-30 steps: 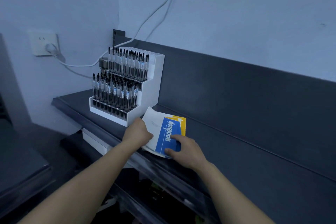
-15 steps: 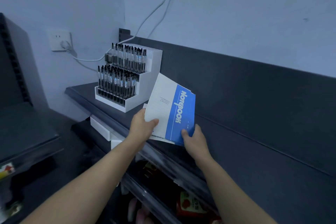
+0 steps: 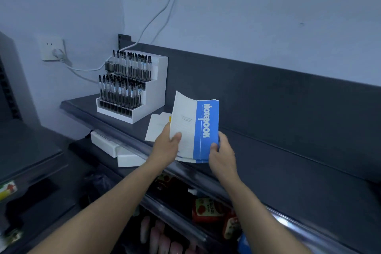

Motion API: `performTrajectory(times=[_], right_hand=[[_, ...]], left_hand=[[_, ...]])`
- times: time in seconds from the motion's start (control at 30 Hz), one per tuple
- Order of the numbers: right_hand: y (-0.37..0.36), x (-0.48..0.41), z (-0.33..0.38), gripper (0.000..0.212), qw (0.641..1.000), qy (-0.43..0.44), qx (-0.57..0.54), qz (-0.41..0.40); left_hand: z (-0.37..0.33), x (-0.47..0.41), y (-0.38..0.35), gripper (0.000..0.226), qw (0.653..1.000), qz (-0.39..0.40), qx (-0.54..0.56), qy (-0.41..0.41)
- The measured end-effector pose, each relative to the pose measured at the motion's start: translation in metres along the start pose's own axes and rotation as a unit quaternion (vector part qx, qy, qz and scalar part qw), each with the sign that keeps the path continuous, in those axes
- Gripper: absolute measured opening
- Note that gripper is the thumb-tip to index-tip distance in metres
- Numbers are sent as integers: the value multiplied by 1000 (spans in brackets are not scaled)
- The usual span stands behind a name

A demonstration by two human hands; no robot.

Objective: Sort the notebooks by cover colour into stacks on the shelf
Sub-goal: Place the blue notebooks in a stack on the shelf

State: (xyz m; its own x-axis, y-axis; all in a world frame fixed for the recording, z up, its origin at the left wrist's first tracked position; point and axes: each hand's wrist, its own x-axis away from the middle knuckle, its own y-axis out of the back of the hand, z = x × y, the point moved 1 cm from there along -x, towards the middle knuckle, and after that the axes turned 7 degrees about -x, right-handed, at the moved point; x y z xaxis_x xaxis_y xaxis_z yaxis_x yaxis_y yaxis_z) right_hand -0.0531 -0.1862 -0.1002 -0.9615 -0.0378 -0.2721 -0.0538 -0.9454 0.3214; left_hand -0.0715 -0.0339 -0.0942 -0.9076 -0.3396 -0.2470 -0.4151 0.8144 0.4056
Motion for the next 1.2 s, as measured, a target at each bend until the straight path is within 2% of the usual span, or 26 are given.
performTrajectory(times=[0.17,0.53,0.87,1.07,1.2], right_hand=[[14,32,9,28,999,-10,-1,-35],[82,86,4,29,990,-8,91,-106],[191,132,-16,33,972,-35,163,-163],[268,164,-33,37,967,-55,178,-175],[317,182,-46,29,967,-44,176,-177]], left_hand=[[-4,20,-2,36,999,17,-38,-30],[-31,72,-40,38,993,68,-18,-95],[-90,128,-117,37,981,120,-22,-153],[-137,176,-173,38,979,134,-19,-150],[-160,207,-210,37,977,151,-14,-151]])
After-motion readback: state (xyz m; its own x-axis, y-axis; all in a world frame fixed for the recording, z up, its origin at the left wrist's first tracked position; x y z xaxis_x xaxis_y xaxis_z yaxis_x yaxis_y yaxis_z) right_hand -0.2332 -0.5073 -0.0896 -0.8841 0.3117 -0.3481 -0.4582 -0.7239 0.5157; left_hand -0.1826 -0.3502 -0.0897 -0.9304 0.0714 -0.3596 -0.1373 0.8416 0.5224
